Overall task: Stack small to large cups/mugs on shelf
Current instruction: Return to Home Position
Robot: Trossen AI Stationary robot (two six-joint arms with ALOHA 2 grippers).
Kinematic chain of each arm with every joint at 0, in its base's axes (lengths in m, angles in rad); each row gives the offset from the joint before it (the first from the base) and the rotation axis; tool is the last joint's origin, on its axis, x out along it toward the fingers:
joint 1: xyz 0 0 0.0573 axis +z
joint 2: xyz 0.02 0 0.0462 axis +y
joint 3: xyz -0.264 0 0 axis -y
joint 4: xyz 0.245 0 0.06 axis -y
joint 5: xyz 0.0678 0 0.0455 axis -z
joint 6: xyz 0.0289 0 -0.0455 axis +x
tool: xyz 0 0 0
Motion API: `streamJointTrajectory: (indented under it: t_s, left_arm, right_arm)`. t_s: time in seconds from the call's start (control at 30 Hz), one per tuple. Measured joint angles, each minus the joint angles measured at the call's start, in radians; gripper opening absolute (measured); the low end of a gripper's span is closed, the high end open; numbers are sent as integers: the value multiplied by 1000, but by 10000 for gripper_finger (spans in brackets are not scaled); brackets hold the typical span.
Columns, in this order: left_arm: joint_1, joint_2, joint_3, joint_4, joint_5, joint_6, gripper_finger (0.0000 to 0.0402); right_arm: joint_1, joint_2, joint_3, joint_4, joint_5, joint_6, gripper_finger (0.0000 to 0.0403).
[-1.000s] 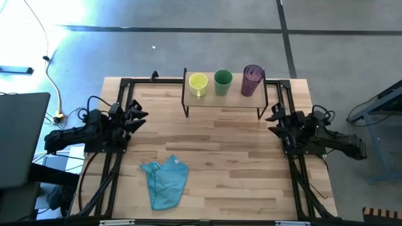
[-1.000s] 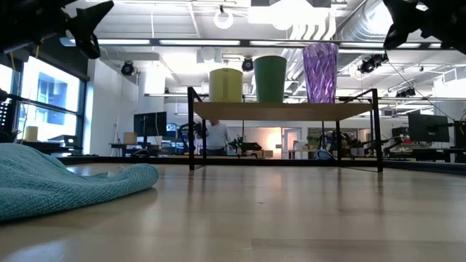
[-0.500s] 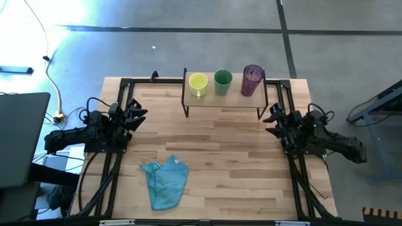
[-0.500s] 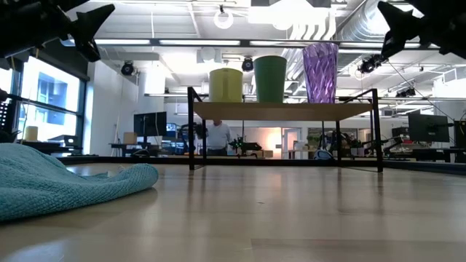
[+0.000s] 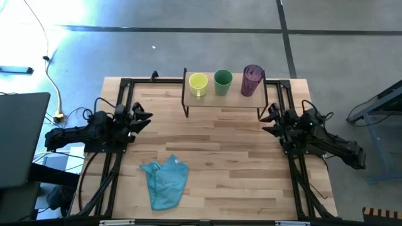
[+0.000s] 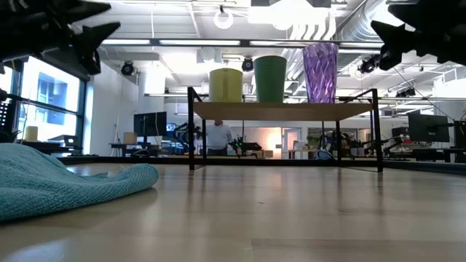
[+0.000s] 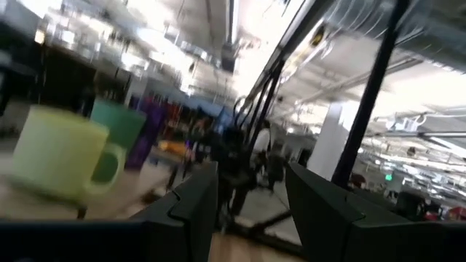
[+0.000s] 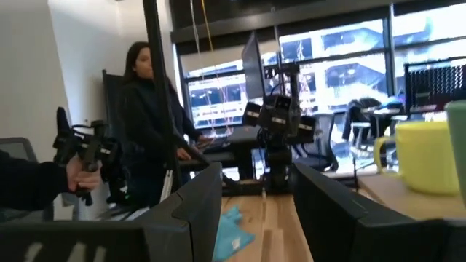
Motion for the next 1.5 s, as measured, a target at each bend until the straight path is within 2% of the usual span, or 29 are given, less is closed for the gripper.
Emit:
streamJointTrajectory:
  t_s: [0.23,0.4,0.47,0.53,0.7,0.87,1.07,1.23,1.5]
  left_arm:
    - [-12,0,0,-68,4,-14,150]
    - [-12,0,0,-75,-32,0,150]
    - [-12,0,0,-80,-33,-3,150]
    - [-12,0,0,-89,-34,-7,150]
    - [-10,0,0,-92,-50,-7,150]
    - [-10,0,0,-109,-53,-16,150]
    - [-10,0,0,-110,-53,-23,150]
    - [-10,0,1,-132,-53,-19,150]
    - [-10,0,1,-218,-45,-33,150]
  right_arm:
    - [-2,0,0,-81,2,-48,155]
    - [0,0,0,-94,227,-119,155]
    - [0,0,-6,-45,276,-134,155]
    - [6,0,-35,46,281,-99,155]
    - [117,1,-35,5,269,-87,155]
    - [252,1,-35,19,446,-151,155]
    - [378,1,-36,-9,580,-200,155]
    - [439,1,-36,-99,748,-208,155]
    - [459,1,-36,-144,807,-221,155]
